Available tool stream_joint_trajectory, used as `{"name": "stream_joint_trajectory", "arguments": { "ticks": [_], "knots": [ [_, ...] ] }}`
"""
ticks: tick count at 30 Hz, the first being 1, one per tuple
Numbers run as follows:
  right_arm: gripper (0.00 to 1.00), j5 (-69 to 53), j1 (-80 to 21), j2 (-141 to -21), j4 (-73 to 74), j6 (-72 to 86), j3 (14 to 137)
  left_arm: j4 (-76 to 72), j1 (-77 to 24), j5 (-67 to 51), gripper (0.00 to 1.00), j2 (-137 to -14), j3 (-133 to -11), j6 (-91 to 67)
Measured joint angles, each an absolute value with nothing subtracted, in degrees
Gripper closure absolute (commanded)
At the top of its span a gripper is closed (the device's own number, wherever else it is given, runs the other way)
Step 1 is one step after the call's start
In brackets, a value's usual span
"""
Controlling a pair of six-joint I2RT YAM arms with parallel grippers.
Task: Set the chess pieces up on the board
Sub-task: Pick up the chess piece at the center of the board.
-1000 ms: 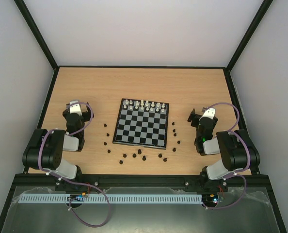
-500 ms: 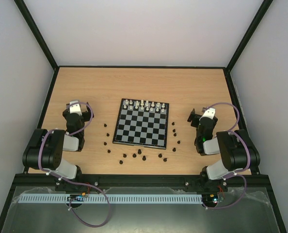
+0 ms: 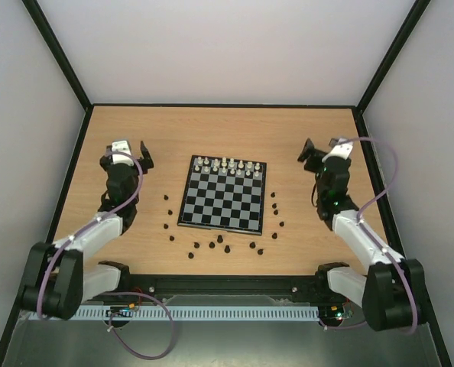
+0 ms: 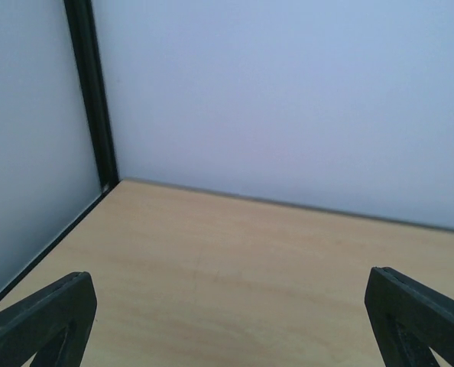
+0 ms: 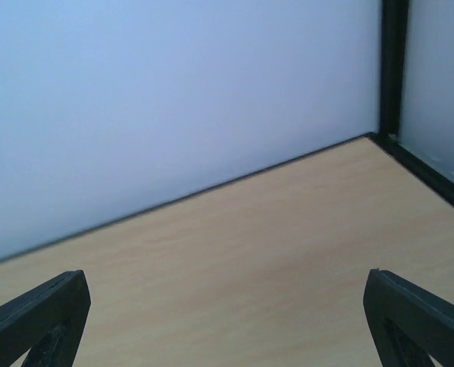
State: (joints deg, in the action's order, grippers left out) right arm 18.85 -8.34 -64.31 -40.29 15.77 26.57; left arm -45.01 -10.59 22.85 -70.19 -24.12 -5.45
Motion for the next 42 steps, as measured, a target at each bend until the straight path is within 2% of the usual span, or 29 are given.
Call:
{"name": "stream_joint_trajectory", "arguments": {
  "ticks": [6, 9, 20, 29, 35, 40, 42],
  "knots": [
    [0.01, 6.0, -8.3, -60.1, -16.6, 24.9, 47.2, -34.8, -16.9, 22.5, 0.01, -58.9, -29.2, -6.8],
    [0.01, -0.2, -8.4, -59.5, -9.7, 27.5, 52.6, -28.9, -18.4, 20.7, 0.01, -55.4, -32.7, -9.6],
    [0.01, -19.9, -8.4, -55.9, 7.2, 31.3, 51.7, -7.1, -19.3, 9.8, 0.01, -44.8, -42.2, -24.8],
    [0.01, -21.6, -8.8, -55.9, 14.1, 30.2, 51.0, -1.2, -19.3, -1.7, 0.01, -40.2, -39.5, -29.7],
    [0.00, -15.9, -14.3, -58.5, 16.4, 28.3, 49.7, 0.1, -19.3, -6.2, 0.01, -46.4, -39.4, -31.4],
    [0.12, -6.2, -19.8, -61.7, 16.9, 27.4, 49.2, 3.0, -19.8, -3.2, 0.01, -53.5, -39.4, -32.0],
    [0.13, -1.5, -21.5, -64.4, 17.0, 27.2, 49.2, 3.9, -20.1, -1.5, 0.01, -55.4, -39.3, -31.9]
  ]
}}
